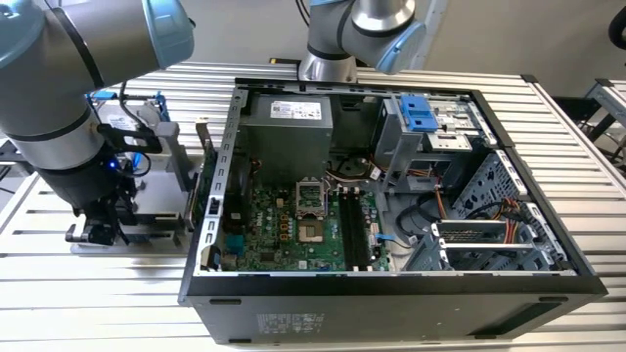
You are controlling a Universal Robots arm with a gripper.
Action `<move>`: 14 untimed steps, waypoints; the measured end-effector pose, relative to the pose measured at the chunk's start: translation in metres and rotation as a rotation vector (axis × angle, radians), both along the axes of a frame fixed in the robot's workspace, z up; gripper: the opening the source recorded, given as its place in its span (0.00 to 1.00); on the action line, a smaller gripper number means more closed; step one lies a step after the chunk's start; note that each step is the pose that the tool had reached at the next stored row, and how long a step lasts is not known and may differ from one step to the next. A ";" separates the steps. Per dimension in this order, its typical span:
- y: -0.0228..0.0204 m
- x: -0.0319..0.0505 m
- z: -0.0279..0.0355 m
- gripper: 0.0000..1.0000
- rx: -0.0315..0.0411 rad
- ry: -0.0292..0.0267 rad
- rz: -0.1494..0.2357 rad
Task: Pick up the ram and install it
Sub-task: 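Pick up the ram and move it above insertion slot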
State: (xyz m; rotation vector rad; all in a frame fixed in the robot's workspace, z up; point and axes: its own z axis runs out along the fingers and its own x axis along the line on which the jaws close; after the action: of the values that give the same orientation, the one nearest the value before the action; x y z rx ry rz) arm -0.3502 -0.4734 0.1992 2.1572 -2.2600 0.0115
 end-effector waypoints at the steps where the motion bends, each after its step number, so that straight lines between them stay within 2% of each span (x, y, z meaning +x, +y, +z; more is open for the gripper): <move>1: 0.0000 0.0000 -0.0011 1.00 0.0000 0.0000 0.000; 8: -0.0015 0.0000 -0.0045 1.00 0.0002 -0.0001 0.000; 14: -0.0023 0.0000 -0.0049 1.00 0.0001 0.0000 0.000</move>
State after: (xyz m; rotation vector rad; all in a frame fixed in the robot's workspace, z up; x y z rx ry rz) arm -0.3502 -0.4756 0.1943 2.1572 -2.2601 0.0114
